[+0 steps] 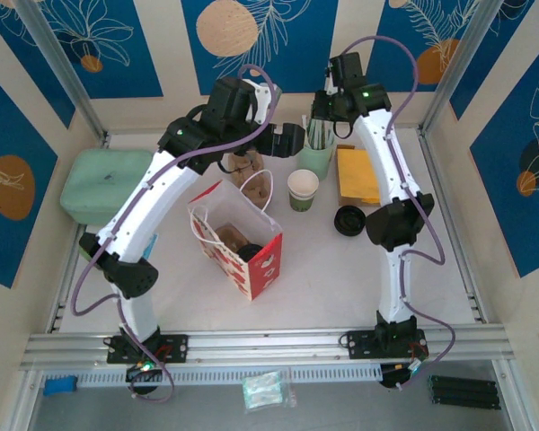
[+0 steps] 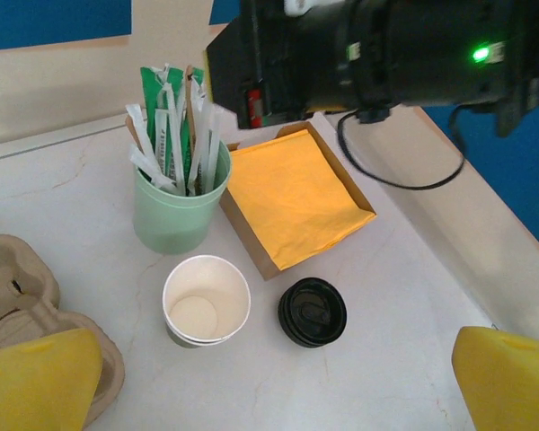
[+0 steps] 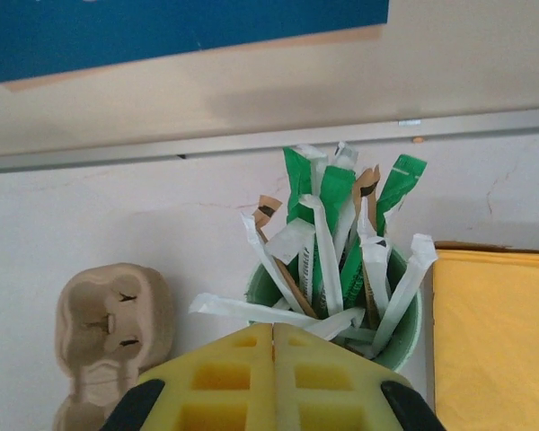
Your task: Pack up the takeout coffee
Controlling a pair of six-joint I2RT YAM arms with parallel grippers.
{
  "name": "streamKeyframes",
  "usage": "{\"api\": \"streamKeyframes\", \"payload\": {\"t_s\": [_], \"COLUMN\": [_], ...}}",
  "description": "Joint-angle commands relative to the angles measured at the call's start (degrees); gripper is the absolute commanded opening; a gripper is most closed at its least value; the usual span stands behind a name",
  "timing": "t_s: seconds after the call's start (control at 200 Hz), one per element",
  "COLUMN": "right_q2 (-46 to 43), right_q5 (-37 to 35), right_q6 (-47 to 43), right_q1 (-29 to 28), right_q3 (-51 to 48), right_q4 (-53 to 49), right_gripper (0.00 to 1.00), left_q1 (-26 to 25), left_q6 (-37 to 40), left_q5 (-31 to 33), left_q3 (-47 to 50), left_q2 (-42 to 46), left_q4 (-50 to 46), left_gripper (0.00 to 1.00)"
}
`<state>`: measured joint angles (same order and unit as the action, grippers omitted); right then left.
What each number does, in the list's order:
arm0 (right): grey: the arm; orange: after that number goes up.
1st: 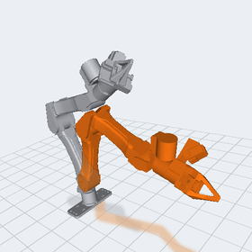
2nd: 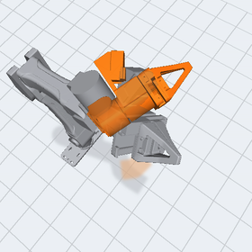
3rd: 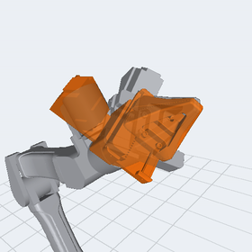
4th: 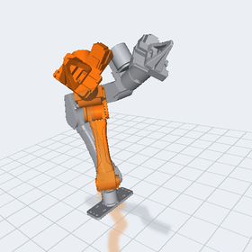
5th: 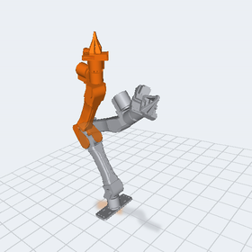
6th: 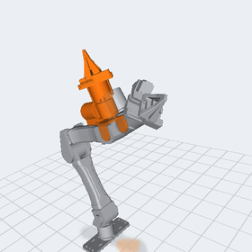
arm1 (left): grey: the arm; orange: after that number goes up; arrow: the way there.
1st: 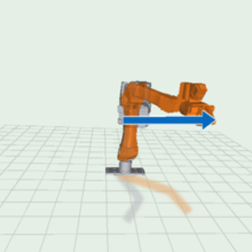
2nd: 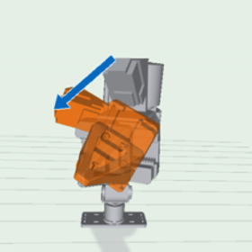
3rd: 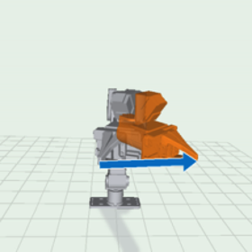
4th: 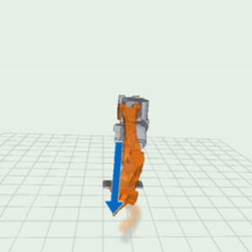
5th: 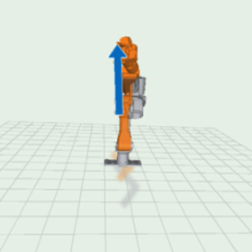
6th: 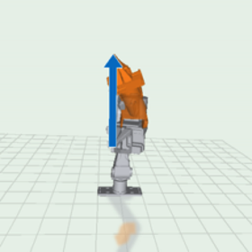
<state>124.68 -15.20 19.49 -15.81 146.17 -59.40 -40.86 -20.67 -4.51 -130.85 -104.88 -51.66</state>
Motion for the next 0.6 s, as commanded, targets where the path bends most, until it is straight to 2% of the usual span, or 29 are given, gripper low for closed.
{"api": "streamKeyframes", "payload": {"t_s": [0.0,0.245,0.595], "right_q2": [-5.3,-12.1,-23.7], "right_q5": [0.7,2.9,4.9], "right_q6": [0.4,0.8,0.8], "right_q1": [-0.3,-2.0,-8.4], "right_q3": [0.9,0.0,-1.9], "right_q4": [0.4,0.7,1.4], "right_gripper": [0.00,0.00,0.00], "left_q1": [0.6,0.7,1.1], "left_q6": [-0.3,0.7,0.3], "left_q5": [-0.6,0.7,2.5], "left_q3": [0.5,3.0,16.3], "left_q2": [2.6,5.3,15.4], "left_q4": [0.9,0.7,4.5], "left_gripper": [0.99,0.99,0.99]}}
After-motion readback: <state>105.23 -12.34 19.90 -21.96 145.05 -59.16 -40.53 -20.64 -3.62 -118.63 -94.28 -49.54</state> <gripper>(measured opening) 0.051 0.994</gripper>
